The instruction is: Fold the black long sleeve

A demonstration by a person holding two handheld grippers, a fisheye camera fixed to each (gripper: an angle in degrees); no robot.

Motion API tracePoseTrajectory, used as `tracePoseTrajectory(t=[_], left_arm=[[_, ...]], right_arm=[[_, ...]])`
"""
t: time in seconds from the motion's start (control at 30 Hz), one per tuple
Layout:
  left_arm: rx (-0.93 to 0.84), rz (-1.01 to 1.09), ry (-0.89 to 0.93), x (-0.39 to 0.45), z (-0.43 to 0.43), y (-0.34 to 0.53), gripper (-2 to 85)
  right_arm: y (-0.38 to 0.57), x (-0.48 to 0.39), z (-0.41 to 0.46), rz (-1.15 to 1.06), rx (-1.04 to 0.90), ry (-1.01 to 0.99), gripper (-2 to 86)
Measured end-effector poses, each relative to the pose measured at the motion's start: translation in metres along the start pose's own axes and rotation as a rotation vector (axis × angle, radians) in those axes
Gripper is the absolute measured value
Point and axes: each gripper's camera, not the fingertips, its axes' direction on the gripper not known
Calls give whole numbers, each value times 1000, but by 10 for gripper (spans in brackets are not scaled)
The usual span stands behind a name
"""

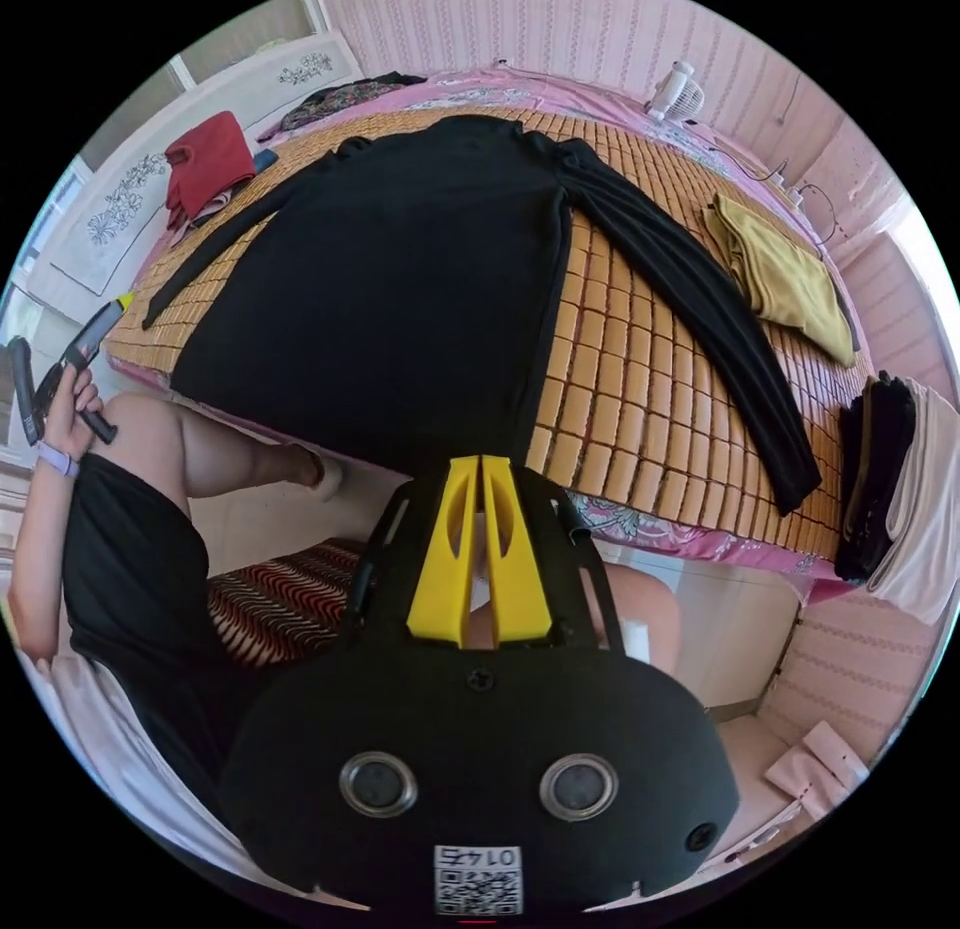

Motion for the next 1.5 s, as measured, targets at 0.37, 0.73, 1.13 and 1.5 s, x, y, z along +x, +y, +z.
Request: tracePoseTrajectory(t=[0.37, 0.73, 1.13, 1.5], left_arm=[[357, -180, -298, -116, -31, -59, 6], [220, -348, -260, -232, -18, -46, 87], [-27, -315, -179, -249, 41, -73, 100], [-236, -298, -280, -241, 79, -88, 77]], right_arm=[[-86, -112, -29, -343, 113, 141, 30], [-284, -375, 24, -915, 120, -99, 58], [-325, -529, 80, -1138, 147, -82, 87], [-327, -521, 102, -1109, 71, -100, 7]])
